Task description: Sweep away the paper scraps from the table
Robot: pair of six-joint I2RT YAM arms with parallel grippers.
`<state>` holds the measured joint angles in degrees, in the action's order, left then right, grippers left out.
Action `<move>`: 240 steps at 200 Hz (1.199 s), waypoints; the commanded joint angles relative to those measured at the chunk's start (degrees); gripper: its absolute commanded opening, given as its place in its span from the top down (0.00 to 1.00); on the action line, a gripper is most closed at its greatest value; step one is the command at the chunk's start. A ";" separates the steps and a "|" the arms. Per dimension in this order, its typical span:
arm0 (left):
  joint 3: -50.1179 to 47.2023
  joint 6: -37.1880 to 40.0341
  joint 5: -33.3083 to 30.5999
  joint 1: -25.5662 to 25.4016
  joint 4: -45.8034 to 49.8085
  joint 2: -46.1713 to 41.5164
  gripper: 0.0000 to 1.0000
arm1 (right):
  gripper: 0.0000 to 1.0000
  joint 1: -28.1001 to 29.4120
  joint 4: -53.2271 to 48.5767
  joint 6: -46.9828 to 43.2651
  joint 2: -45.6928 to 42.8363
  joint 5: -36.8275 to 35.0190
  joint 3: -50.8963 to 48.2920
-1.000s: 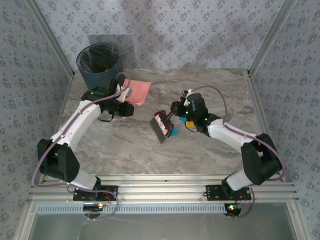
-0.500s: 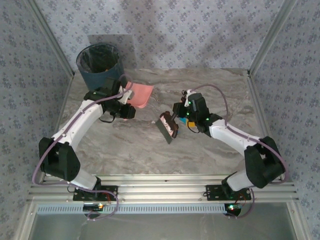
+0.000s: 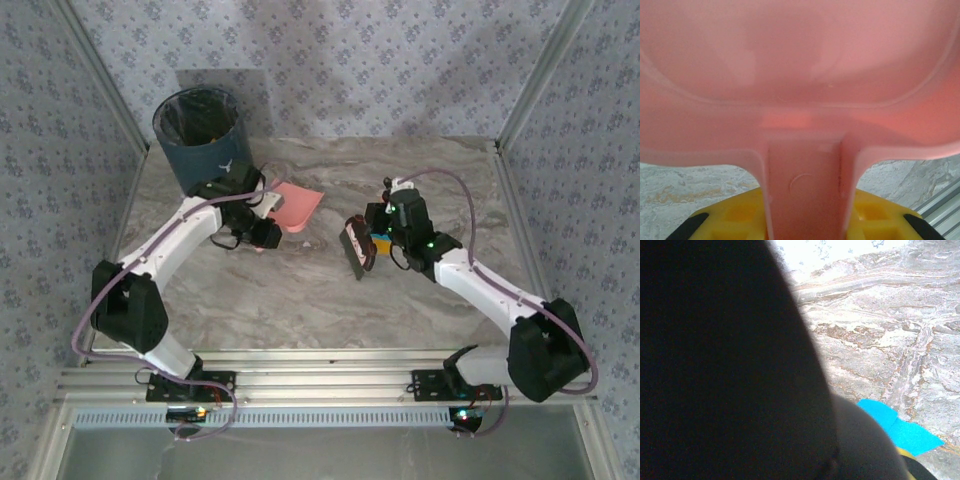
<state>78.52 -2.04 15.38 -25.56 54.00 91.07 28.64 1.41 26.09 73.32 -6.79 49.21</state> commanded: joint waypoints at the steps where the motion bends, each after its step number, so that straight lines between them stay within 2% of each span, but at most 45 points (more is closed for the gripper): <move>1: 2.60 2.28 -1.70 -1.37 4.02 2.10 1.00 | 1.00 -1.38 2.81 0.74 -4.66 3.33 -0.87; 25: 3.56 3.00 -3.92 -3.21 6.80 4.81 1.00 | 1.00 -2.89 2.06 0.84 -8.53 2.29 -1.58; 61: 3.99 3.44 -5.56 -5.99 9.45 7.37 1.00 | 1.00 -4.03 -2.10 -1.73 -12.32 -6.77 -2.62; 86: 4.06 3.97 -9.13 -8.55 11.74 8.94 1.00 | 1.00 -4.16 -3.56 -6.62 -13.78 -12.68 -3.14; 130: 4.01 4.59 -11.45 -11.95 14.47 10.66 1.00 | 1.00 -4.28 -2.98 -14.49 -14.96 -19.13 -4.79; 171: 3.96 5.35 -13.44 -15.35 16.11 12.36 1.00 | 1.00 -4.91 -1.38 -18.95 -14.72 -20.61 -5.95; 240: 4.80 6.52 -9.46 -17.97 16.10 14.05 1.00 | 1.00 -8.64 4.68 -25.97 -8.46 -19.98 -4.77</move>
<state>81.60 3.01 3.70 -42.57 68.53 104.16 21.43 0.64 3.79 63.16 -26.17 43.03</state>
